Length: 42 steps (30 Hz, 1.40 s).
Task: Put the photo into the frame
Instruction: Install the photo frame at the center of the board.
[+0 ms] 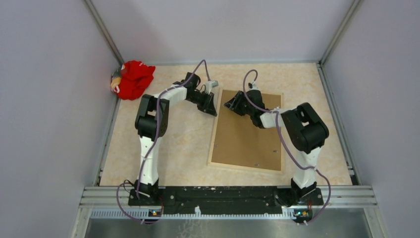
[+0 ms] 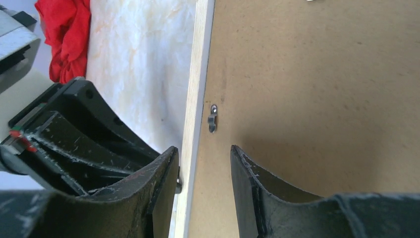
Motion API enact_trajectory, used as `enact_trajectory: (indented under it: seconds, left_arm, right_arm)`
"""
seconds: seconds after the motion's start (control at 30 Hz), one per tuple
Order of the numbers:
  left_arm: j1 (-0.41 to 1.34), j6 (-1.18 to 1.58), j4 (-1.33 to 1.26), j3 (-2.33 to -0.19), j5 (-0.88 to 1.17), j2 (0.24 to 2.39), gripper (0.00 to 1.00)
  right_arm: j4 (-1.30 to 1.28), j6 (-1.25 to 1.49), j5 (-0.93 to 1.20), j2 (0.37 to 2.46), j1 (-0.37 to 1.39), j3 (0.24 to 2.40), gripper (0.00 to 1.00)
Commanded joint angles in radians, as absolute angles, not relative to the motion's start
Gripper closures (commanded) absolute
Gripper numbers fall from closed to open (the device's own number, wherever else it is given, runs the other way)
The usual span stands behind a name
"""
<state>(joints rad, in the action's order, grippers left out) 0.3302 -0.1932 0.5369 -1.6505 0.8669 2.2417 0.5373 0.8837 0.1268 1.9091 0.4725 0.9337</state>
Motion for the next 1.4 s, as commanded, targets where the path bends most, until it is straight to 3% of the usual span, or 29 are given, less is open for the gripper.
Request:
enact_trajectory:
  seconds: [0.0,0.43,1.37]
  left_arm:
    - [0.321,-0.182,0.496,-1.684,0.883,2.273,0.8]
    - [0.319,-0.173,0.489,-1.671,0.907,2.288,0.87]
    - [0.319,-0.179,0.47,-1.643,0.908,2.274,0.9]
  right_arm:
    - [0.529,0.853,0.172,1.991,0.466,1.048,0.57]
    - [0.389,0.815,0.215,2.09,0.448,1.17,0.58]
    - [0.394,0.862,0.305,2.099,0.453,1.158,0.6]
